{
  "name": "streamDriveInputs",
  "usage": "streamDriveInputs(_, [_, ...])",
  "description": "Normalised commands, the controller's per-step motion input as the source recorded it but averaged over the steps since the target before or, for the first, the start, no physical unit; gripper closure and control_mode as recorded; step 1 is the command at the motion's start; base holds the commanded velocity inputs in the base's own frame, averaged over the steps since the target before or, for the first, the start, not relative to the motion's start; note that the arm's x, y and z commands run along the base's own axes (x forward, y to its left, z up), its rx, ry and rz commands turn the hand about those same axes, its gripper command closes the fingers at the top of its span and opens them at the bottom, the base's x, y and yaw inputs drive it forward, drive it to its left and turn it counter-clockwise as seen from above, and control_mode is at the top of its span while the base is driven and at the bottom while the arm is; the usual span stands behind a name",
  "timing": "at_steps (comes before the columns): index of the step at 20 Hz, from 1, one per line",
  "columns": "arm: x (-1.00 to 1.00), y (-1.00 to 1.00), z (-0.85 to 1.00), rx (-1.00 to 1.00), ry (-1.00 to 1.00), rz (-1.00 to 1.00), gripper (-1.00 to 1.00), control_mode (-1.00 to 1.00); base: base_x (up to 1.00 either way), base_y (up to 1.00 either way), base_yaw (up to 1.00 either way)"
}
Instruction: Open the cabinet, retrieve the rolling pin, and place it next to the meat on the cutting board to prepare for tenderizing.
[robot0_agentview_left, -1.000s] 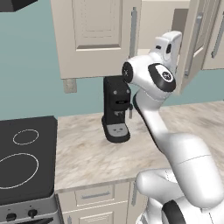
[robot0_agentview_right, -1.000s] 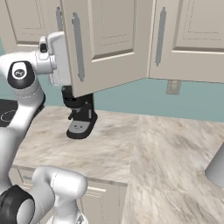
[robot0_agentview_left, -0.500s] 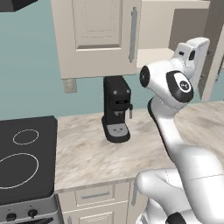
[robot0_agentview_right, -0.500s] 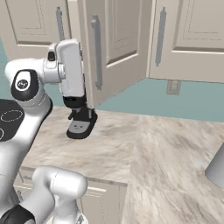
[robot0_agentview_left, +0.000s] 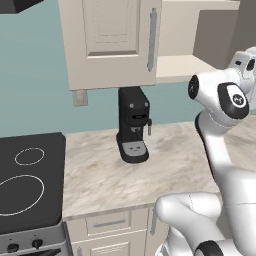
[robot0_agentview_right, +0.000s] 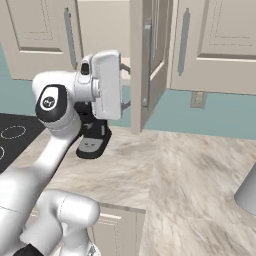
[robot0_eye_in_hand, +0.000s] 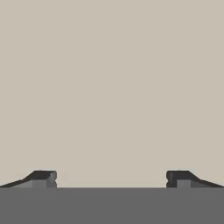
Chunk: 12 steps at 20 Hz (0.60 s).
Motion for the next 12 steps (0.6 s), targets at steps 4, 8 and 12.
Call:
streamDriveInputs(4, [0.21,-0.78,0.00,0.00,0.06,-0.09,-1.00,-1.00,0.00,0.00,0.00])
streamDriveInputs(8, [0.18,-0.64,0.00,0.00,0.02,-0.03,-1.00,-1.00,0.00,0.00,0.00])
streamDriveInputs(12, [-0.24,-0.16,0.00,0.00,-0.03,0.00,-1.00,-1.00,0.00,0.00,0.00])
